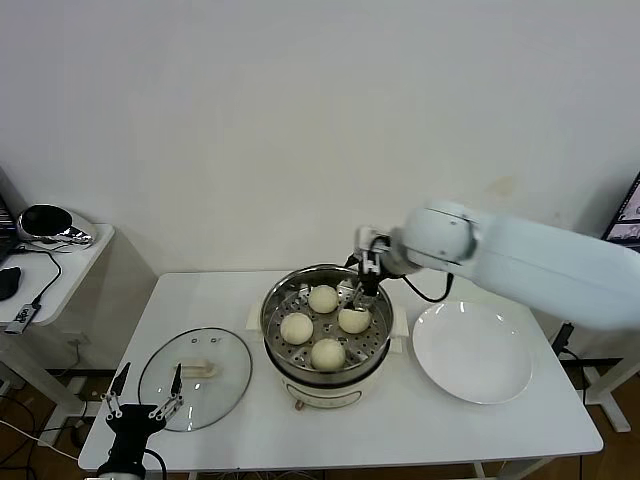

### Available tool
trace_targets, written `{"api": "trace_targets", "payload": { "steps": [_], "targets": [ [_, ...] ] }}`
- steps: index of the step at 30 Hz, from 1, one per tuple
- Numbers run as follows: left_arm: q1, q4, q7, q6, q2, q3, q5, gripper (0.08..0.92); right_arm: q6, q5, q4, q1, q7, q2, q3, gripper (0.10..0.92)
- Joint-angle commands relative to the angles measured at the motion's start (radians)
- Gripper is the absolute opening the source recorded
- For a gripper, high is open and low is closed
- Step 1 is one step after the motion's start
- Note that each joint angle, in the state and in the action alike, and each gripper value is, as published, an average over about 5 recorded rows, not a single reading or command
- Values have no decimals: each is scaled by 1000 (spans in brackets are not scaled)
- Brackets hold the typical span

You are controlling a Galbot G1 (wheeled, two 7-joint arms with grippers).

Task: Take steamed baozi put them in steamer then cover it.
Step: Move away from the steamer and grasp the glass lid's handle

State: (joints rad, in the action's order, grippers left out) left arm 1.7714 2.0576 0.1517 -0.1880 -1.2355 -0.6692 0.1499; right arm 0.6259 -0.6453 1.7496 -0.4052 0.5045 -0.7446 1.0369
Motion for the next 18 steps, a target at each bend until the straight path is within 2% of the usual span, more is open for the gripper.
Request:
{"api": "trace_targets", "payload": {
  "steps": [1,4,8,13,18],
  "targets": [
    [-7,-18,11,-3,-3,0,-11,823,-407,3,239,797,-442,314,-678,823],
    [-10,-27,29,-9,-14,1,-53,823,-531,113,214,1155,-454,232,-1026,823],
    [-8,-43,60,-14,-25,-2,-154,823,-697,271,171,1493,-424,6,-1366,823],
    [7,-57,64,-10,-35,-39,-408,823,-847,419,141,1700,-355,-236,-1612,823],
    [-13,-126,73,-25,-18,-121,-795,823,-863,445,191,1828,-325,-456,-1815,823]
  ]
}}
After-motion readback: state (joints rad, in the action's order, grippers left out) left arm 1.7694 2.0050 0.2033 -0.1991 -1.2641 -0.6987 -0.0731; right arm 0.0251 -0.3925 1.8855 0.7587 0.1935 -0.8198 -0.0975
